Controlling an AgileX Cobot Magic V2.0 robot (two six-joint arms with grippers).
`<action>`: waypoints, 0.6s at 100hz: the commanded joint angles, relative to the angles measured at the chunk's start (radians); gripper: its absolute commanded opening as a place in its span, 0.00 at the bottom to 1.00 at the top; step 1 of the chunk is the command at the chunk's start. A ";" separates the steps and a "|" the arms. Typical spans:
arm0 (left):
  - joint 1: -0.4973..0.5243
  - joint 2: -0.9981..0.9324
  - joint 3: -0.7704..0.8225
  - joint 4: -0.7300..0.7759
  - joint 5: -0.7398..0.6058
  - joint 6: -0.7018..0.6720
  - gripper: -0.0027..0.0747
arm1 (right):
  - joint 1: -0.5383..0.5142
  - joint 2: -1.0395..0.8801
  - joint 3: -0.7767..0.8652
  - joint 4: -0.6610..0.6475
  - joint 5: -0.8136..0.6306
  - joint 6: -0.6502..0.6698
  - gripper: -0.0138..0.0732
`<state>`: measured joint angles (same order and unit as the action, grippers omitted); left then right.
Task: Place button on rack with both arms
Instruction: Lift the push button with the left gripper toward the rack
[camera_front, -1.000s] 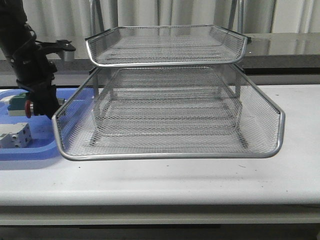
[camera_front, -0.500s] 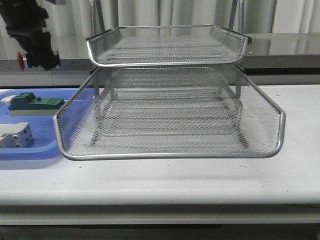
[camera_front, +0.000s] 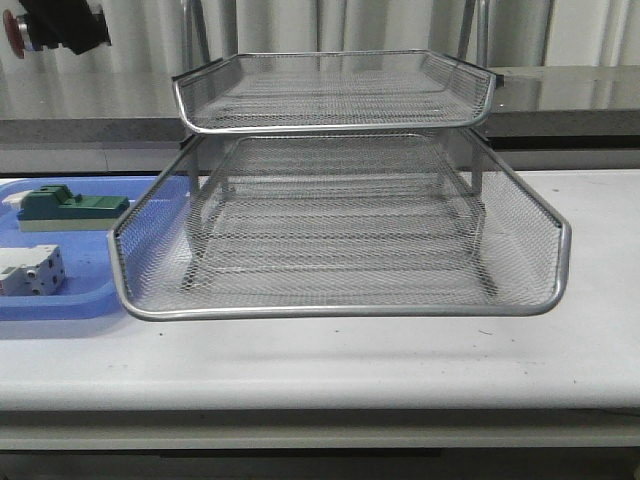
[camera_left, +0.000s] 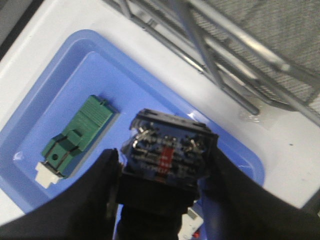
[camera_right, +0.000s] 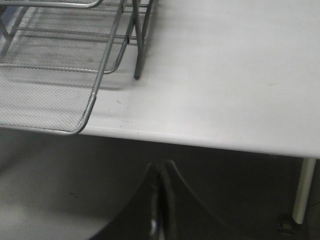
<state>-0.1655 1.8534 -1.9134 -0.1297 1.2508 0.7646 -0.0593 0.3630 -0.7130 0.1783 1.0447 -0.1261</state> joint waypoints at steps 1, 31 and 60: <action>-0.041 -0.124 0.047 -0.017 0.028 -0.013 0.01 | -0.006 0.010 -0.030 0.002 -0.059 0.000 0.08; -0.244 -0.222 0.177 -0.086 0.028 -0.039 0.01 | -0.006 0.010 -0.030 0.002 -0.059 0.000 0.08; -0.428 -0.149 0.177 -0.147 0.006 -0.037 0.01 | -0.006 0.010 -0.030 0.002 -0.059 0.000 0.08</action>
<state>-0.5496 1.7134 -1.7117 -0.2438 1.2551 0.7397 -0.0593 0.3630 -0.7130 0.1783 1.0447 -0.1261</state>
